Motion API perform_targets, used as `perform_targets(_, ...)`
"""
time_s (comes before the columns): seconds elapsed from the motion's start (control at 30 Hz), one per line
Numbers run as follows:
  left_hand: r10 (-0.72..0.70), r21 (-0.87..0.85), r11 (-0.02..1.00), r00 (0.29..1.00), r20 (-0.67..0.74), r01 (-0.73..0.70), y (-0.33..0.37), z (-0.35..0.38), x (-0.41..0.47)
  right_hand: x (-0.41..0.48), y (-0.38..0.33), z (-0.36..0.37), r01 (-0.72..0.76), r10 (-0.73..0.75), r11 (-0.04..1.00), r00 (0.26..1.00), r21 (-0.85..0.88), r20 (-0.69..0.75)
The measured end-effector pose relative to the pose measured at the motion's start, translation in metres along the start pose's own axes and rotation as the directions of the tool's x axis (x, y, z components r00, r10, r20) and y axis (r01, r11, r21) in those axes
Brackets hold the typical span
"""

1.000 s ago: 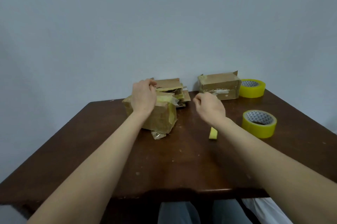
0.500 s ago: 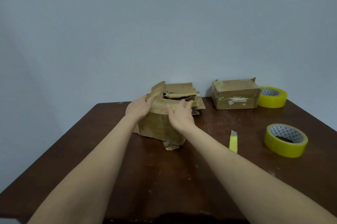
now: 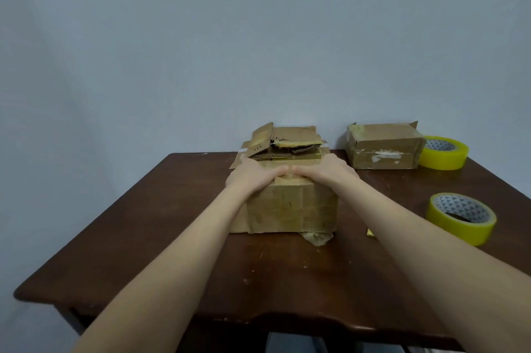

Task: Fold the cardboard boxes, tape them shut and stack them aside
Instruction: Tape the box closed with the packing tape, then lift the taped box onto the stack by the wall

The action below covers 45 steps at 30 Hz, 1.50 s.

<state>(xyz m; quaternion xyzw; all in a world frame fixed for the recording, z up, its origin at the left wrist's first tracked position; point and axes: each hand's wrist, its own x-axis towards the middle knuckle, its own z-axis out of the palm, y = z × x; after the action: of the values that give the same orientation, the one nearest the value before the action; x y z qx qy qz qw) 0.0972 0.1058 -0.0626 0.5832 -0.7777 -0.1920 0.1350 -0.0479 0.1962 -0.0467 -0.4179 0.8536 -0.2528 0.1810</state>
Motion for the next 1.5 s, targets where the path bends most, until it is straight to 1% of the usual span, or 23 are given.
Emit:
perform_targets(0.03, -0.032, -0.029, 0.999, 0.999, 0.008, 0.032, 0.002, 0.001, -0.001, -0.001, 0.001, 0.000, -0.015, 0.015, 1.000, 1.000, -0.018, 0.003)
perform_targets(0.1, -0.051, -0.013, 0.999, 0.998, 0.035, 0.052, 0.005, -0.001, -0.002, 0.003, 0.003, 0.003, -0.014, 0.014, 1.000, 1.000, -0.020, 0.003)
perform_targets(0.2, 0.010, -0.033, 0.999, 1.000, -0.004, -0.010, 0.002, -0.004, -0.005, 0.011, 0.010, 0.006, 0.061, -0.061, 0.998, 0.998, -0.010, -0.020)
perform_targets(0.33, -0.009, -0.048, 0.999, 0.999, -0.048, 0.007, -0.004, -0.004, -0.015, 0.015, 0.021, 0.000, 0.095, -0.093, 0.988, 0.995, 0.123, -0.025)
perform_targets(0.37, 0.000, -0.052, 0.999, 0.998, -0.068, -0.003, -0.004, -0.006, -0.018, 0.012, 0.021, -0.001, 0.110, -0.107, 0.988, 0.994, 0.112, -0.031)
perform_targets(0.43, 0.049, -0.087, 0.994, 0.986, -0.161, -0.064, -0.002, -0.007, -0.021, 0.007, 0.017, -0.001, 0.177, -0.181, 0.983, 0.978, -0.046, -0.101)
perform_targets(0.47, 0.107, -0.091, 0.988, 0.974, -0.200, -0.127, 0.000, -0.006, -0.022, 0.001, 0.013, 0.001, 0.226, -0.242, 0.964, 0.964, -0.143, -0.110)
perform_targets(0.53, 0.244, -0.002, 0.969, 0.954, -0.171, -0.248, 0.006, 0.000, -0.027, -0.014, 0.006, 0.007, 0.330, -0.352, 0.901, 0.936, -0.282, -0.028)
perform_targets(0.57, 0.276, 0.077, 0.960, 0.952, -0.133, -0.268, 0.007, 0.005, -0.029, -0.020, 0.005, 0.010, 0.357, -0.368, 0.872, 0.929, -0.335, 0.032)
perform_targets(0.63, 0.258, 0.142, 0.960, 0.960, -0.105, -0.242, 0.005, 0.012, -0.029, -0.023, 0.008, 0.015, 0.365, -0.360, 0.851, 0.929, -0.378, 0.088)
perform_targets(0.67, 0.233, 0.117, 0.969, 0.966, -0.114, -0.219, 0.003, 0.013, -0.028, -0.022, 0.009, 0.015, 0.360, -0.356, 0.861, 0.931, -0.359, 0.079)
perform_targets(0.73, 0.173, -0.005, 0.984, 0.977, -0.127, -0.175, -0.001, 0.011, -0.029, -0.017, 0.011, 0.013, 0.318, -0.316, 0.922, 0.948, -0.222, 0.046)
perform_targets(0.8, 0.097, -0.199, 0.972, 0.985, -0.145, -0.125, -0.006, 0.008, -0.032, -0.012, 0.016, 0.008, 0.231, -0.231, 0.973, 0.973, -0.022, 0.013)
perform_targets(0.87, -0.051, -0.375, 0.927, 0.990, -0.128, -0.001, -0.012, 0.007, -0.035, -0.010, 0.025, 0.004, 0.138, -0.137, 0.985, 0.990, 0.100, -0.024)
perform_targets(0.93, -0.127, -0.428, 0.898, 0.991, -0.038, 0.099, -0.018, 0.009, -0.039, -0.013, 0.034, 0.003, 0.106, -0.107, 0.986, 0.994, 0.132, -0.002)
perform_targets(1.0, -0.132, -0.446, 0.888, 0.991, -0.014, 0.112, -0.022, 0.008, -0.042, -0.016, 0.034, 0.001, 0.113, -0.114, 0.978, 0.993, 0.175, -0.007)
perform_targets(1.07, -0.120, -0.399, 0.914, 0.989, -0.087, 0.076, -0.021, -0.002, -0.046, -0.017, 0.029, -0.003, 0.140, -0.129, 0.967, 0.990, 0.211, -0.064)
perform_targets(1.17, -0.104, -0.353, 0.936, 0.944, -0.312, -0.014, -0.008, -0.031, -0.055, -0.020, 0.018, -0.018, 0.228, -0.165, 0.926, 0.962, 0.302, -0.220)
perform_targets(1.23, -0.105, -0.413, 0.905, 0.887, -0.451, -0.103, 0.010, -0.052, -0.064, -0.020, 0.010, -0.031, 0.302, -0.163, 0.848, 0.931, 0.437, -0.326)
perform_targets(1.3, -0.066, -0.478, 0.845, 0.839, -0.541, -0.241, 0.033, -0.064, -0.069, -0.015, 0.007, -0.044, 0.380, -0.146, 0.776, 0.884, 0.503, -0.443)
perform_targets(1.33, -0.016, -0.492, 0.809, 0.825, -0.565, -0.321, 0.047, -0.066, -0.067, -0.010, 0.008, -0.051, 0.403, -0.129, 0.768, 0.859, 0.498, -0.496)
perform_targets(1.4, 0.095, -0.505, 0.743, 0.817, -0.569, -0.439, 0.072, -0.061, -0.056, 0.004, 0.014, -0.064, 0.388, -0.068, 0.785, 0.828, 0.483, -0.556)
perform_targets(1.5, 0.188, -0.565, 0.666, 0.843, -0.505, -0.487, 0.111, -0.041, -0.023, 0.036, 0.030, -0.085, 0.329, 0.064, 0.767, 0.815, 0.551, -0.575)
